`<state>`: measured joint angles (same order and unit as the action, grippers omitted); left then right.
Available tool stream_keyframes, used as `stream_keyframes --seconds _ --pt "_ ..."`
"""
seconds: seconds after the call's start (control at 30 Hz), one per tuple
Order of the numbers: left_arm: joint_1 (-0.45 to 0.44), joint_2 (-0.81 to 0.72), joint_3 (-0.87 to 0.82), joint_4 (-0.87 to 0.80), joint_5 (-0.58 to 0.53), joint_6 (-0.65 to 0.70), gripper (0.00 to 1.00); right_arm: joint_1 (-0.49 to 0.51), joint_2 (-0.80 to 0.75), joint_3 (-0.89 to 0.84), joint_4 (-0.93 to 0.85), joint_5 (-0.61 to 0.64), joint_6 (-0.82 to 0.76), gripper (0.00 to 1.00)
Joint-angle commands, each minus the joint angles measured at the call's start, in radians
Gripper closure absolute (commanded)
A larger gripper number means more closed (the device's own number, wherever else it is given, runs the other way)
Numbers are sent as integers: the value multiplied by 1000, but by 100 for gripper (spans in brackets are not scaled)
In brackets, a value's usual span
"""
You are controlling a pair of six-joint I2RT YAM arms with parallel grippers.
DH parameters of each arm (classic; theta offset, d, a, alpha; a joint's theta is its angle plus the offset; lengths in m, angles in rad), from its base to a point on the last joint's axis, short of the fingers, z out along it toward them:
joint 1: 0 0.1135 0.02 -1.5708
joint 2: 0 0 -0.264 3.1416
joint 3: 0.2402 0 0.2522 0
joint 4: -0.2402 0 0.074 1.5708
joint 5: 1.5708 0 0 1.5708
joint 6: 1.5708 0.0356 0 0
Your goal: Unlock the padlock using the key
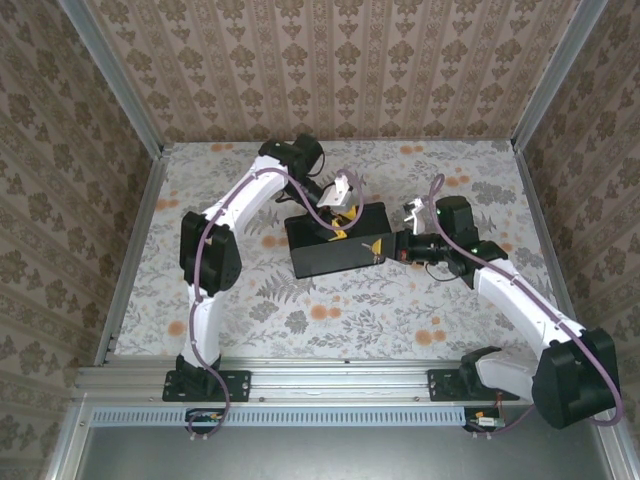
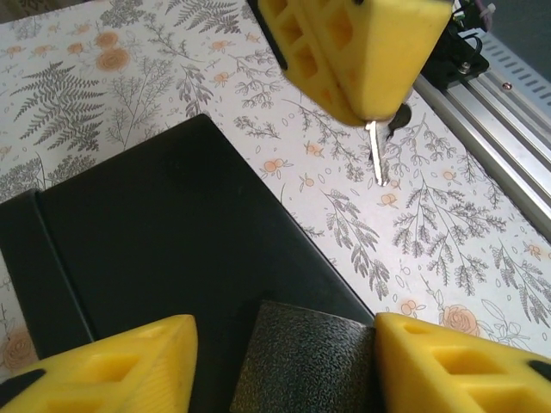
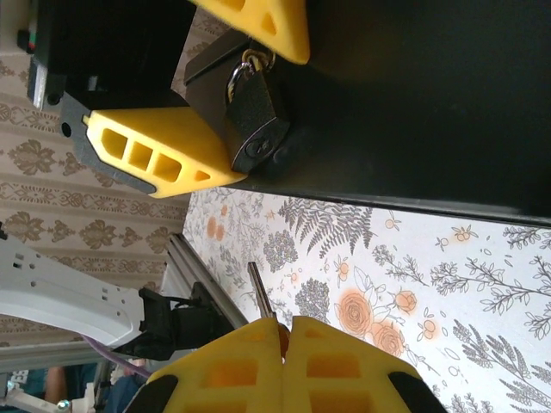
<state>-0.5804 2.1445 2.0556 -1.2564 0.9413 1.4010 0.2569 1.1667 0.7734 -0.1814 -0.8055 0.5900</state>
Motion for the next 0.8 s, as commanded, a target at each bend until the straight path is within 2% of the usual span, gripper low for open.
stream_keyframes --seconds 0.0,0.27,0.6,0.77 --pt "-6 -18 -27 -40 -33 1 48 -5 23 20 79 -52 44 100" --pt "-16 -35 -54 -28 -12 -9 59 -2 68 17 166 -38 155 100" --pt "-19 -109 -148 97 18 -62 70 -14 79 124 -6 -45 49 100" --pt "5 -145 -182 151 102 -78 73 -13 90 136 -6 -41 62 100"
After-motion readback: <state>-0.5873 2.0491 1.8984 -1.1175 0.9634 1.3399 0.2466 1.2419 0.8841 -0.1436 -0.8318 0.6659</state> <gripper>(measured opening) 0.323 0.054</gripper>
